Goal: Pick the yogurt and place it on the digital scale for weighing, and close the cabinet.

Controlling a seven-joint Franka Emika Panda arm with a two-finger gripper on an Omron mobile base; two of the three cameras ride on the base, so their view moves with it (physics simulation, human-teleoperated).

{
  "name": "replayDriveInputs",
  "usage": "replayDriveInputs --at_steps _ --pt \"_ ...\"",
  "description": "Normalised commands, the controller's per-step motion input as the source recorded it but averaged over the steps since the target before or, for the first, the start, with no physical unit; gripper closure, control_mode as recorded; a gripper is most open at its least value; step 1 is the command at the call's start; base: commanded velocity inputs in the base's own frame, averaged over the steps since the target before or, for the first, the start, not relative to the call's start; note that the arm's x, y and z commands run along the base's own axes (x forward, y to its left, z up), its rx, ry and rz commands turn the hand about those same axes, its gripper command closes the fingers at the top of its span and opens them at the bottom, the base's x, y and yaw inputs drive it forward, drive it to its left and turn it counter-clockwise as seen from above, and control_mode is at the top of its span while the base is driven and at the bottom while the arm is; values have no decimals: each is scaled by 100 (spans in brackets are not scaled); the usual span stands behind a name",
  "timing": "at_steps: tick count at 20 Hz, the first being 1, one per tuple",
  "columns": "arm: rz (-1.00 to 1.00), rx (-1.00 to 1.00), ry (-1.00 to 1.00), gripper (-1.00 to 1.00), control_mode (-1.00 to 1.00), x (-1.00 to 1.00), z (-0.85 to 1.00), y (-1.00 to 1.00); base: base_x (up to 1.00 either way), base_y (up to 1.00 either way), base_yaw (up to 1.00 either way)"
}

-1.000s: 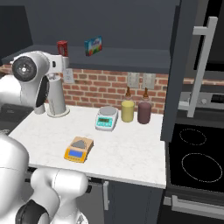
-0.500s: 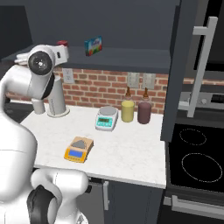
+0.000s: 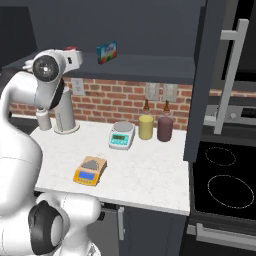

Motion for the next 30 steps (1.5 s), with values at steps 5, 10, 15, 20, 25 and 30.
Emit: replayDriveInputs --at_steps 5,10,15,20,25,30 --pt "-5 0 1 -100 -100 33 0 0 0 0 0" --pt "-2 0 1 -100 -100 32 0 0 0 0 0" --pt "0 0 1 -100 -100 33 0 0 0 0 0" --pt "0 0 3 -100 -100 33 0 0 0 0 0" --pt "0 0 4 -100 -100 32 0 0 0 0 0" --pt "0 0 2 -100 -100 25 0 0 0 0 0"
